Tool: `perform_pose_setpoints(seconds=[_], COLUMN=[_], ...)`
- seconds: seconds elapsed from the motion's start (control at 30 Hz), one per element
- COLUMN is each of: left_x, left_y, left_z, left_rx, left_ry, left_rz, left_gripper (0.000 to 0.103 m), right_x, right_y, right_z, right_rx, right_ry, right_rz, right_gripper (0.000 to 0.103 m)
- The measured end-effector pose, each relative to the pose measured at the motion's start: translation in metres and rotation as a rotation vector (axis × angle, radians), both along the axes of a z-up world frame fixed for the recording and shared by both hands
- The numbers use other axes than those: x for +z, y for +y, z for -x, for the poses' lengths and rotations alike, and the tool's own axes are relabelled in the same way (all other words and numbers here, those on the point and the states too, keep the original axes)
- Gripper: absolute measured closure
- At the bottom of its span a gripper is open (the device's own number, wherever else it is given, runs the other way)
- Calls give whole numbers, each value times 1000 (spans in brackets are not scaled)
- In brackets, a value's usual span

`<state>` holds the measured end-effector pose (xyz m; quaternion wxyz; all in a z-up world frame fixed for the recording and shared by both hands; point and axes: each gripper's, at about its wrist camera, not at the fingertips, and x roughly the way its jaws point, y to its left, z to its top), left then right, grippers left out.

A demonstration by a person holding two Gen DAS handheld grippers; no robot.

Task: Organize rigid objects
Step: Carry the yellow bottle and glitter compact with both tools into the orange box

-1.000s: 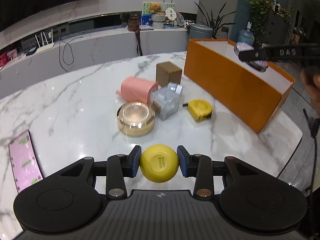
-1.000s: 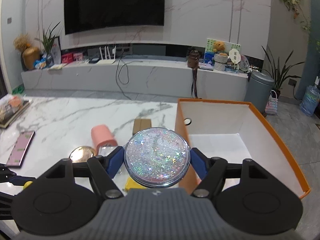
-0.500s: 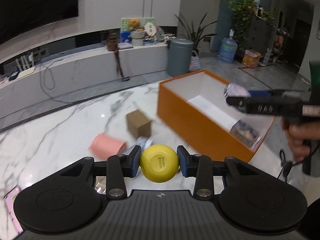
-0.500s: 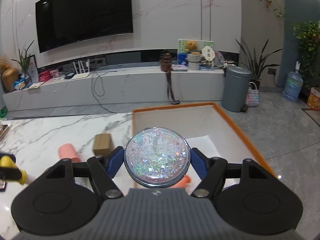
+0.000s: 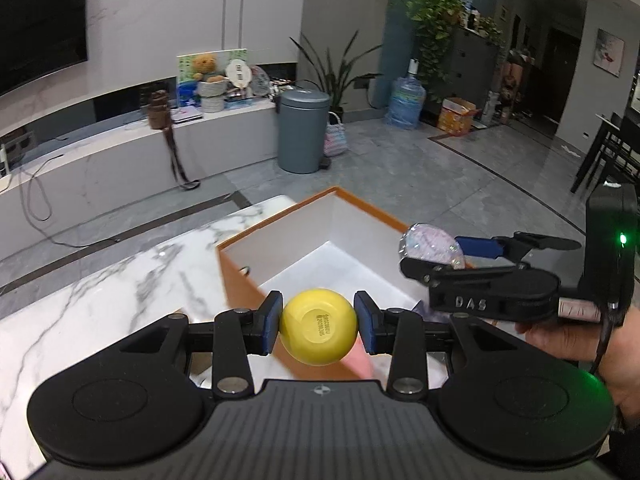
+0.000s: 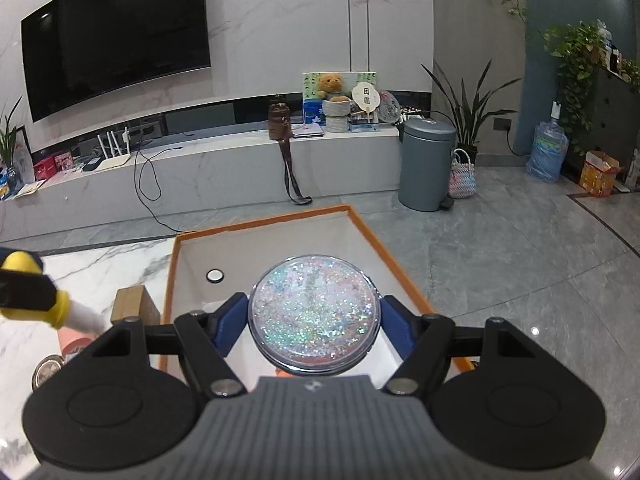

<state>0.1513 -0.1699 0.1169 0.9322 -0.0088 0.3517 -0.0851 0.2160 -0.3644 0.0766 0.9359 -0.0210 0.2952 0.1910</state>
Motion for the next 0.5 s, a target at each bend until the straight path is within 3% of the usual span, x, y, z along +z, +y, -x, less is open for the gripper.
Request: perform_pose_setpoints(seconds=[0.27,0.5], left_x=[-17,-38], left_y=[-22,-27], left_z=[-48,-86], left_rx=[-40,-30], left_ry=[70,106], left_rz=[-18,-100], left_gripper=[59,59], right_x=[-2,-18], right_y=[-9,0], right_z=[-24,-50], right_rx=[-24,-17], right_ry=[51,120], right_rz=[-9,28], right_gripper=[32,32])
